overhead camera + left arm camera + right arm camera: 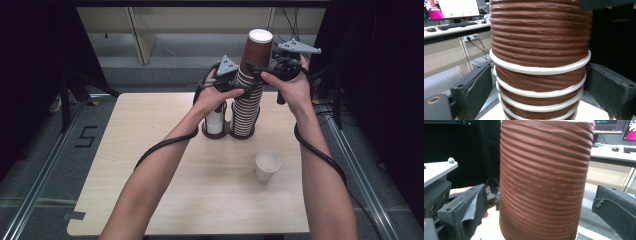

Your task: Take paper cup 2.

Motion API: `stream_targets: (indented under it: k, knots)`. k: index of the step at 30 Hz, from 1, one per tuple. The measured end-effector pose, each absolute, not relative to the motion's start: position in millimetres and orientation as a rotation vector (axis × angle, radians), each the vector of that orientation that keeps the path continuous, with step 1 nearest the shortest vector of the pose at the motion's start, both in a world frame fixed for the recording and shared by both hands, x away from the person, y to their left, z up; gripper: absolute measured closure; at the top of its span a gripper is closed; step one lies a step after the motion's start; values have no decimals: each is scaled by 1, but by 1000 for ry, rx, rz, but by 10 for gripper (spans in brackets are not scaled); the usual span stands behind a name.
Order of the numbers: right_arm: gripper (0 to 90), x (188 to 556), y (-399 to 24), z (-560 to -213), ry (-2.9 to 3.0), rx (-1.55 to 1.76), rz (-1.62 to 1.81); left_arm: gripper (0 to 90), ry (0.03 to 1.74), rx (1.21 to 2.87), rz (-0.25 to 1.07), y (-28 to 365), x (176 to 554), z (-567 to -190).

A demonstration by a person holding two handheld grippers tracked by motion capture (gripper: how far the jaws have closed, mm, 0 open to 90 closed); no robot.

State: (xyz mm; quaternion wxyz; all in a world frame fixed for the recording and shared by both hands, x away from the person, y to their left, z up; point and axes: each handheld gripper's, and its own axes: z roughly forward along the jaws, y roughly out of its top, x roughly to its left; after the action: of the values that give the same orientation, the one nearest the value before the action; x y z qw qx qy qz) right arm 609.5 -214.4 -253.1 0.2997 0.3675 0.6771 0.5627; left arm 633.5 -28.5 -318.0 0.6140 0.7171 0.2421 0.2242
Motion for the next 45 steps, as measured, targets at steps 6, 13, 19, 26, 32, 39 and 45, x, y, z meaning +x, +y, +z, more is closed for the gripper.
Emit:
stream_targets:
  k: [6,13,19,26,32,39,45]
  knots:
    - [4,615,-208,-252,1811,986,1494,75,564,1654,513,-30,635,-316]
    - [11,621,-204,-254,1783,1002,1515,69,564,1655,511,-31,636,-316]
    - [98,623,-201,-256,1768,1004,1517,69,562,1656,511,-31,636,-315]
    - [145,623,-202,-257,1747,1004,1515,70,563,1658,512,-31,636,-315]
    - [152,623,-202,-256,1732,1004,1526,70,562,1658,516,-31,636,-315]
    - [154,621,-204,-245,1693,1005,1561,69,556,1661,522,-32,636,-315]
    - [155,620,-204,-239,1683,991,1566,70,554,1665,527,-32,636,-315]
